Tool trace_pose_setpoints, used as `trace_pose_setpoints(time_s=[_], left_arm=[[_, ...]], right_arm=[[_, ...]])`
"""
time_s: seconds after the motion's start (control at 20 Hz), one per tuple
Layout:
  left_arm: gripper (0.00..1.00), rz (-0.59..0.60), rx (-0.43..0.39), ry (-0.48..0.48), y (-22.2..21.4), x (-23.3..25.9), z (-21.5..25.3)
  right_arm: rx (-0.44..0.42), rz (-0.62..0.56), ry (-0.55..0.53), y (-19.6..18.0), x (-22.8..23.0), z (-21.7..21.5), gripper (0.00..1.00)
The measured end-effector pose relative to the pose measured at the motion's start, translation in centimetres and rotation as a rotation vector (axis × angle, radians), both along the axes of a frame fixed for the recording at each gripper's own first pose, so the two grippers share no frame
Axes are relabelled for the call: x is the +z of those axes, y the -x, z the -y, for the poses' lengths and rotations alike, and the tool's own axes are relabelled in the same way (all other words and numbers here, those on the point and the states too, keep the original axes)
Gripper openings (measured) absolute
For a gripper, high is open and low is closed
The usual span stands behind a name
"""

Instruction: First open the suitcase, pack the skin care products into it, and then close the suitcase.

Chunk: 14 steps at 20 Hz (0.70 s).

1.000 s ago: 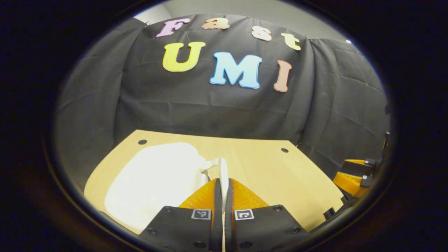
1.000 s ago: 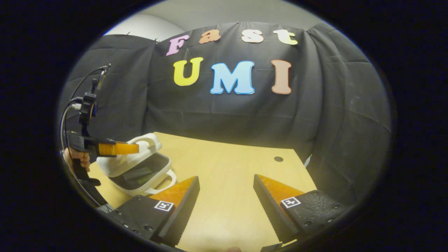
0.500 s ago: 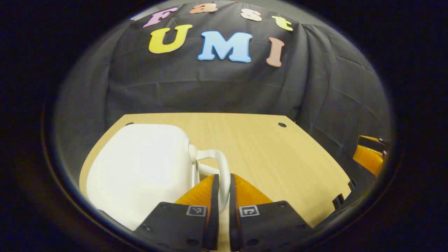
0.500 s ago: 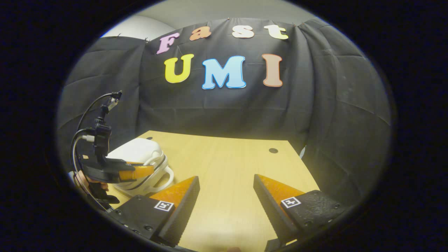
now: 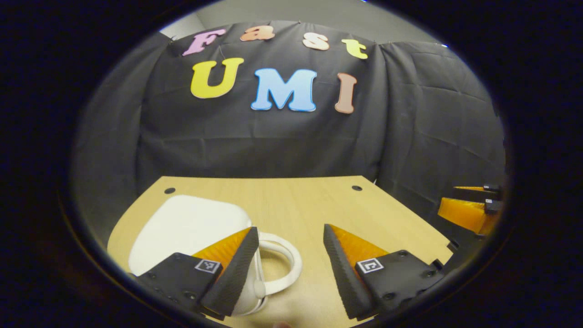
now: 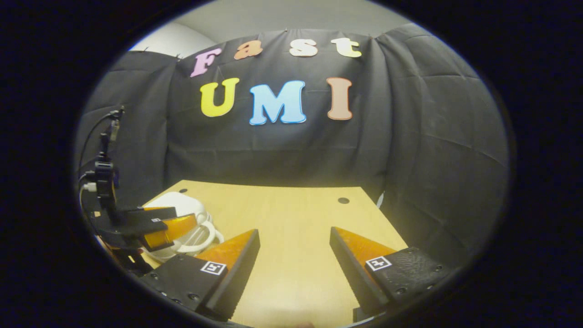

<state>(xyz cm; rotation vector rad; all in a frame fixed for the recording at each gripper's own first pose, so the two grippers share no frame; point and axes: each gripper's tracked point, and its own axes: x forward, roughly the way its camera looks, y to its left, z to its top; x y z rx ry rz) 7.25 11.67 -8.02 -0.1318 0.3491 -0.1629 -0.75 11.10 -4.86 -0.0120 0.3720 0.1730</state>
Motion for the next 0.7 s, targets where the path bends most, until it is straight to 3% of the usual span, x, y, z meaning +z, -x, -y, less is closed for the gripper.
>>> trace_pose_setpoints(time_s=[0.15, 0.25, 0.35, 0.4, 0.7], left_arm=[[0.91, 0.102, 0.035, -0.048, 1.0, 4.1, -0.2], [0.96, 0.167, 0.071, -0.084, 1.9, 6.6, 0.3], [0.95, 0.225, 0.089, -0.09, 2.5, 8.6, 2.1], [0.95, 0.241, 0.105, -0.096, 2.9, 9.1, 3.2], [0.95, 0.255, 0.233, -0.095, 4.3, 10.0, 11.9]], right_arm=[[-0.015, 0.024, 0.005, 0.5, 0.9, 0.9, 0.94], [-0.007, 0.042, 0.0, 0.7, 1.3, 1.7, 0.94], [0.011, 0.061, -0.014, 0.7, 1.7, 2.6, 0.89], [0.02, 0.077, -0.016, 0.8, 1.9, 3.4, 0.95], [0.111, 0.175, -0.02, 0.7, 2.7, 9.8, 0.98]])
